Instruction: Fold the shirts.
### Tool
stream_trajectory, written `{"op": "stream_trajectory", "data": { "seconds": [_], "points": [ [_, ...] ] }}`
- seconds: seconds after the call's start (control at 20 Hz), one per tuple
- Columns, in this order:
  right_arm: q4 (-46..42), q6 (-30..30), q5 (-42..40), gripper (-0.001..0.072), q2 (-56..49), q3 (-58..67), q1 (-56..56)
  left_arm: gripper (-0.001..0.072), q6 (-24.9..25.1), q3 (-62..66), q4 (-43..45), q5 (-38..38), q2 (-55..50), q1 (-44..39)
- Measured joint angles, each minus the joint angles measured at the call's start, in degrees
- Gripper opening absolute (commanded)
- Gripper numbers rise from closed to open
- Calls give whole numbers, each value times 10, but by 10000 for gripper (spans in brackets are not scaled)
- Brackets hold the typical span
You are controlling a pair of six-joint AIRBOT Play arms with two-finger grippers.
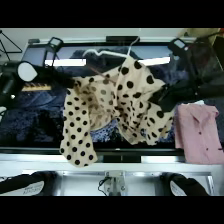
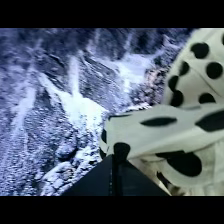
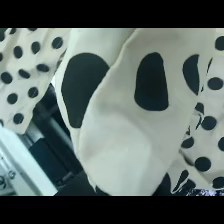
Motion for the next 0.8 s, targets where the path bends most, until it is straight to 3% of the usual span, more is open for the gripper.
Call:
{"op": "stream_trajectory", "data": {
  "seconds": [0.8],
  "points": [
    [29,-52,84,44,14,0,0,43,-26,125,-53,-3,6,29]
  ]
}}
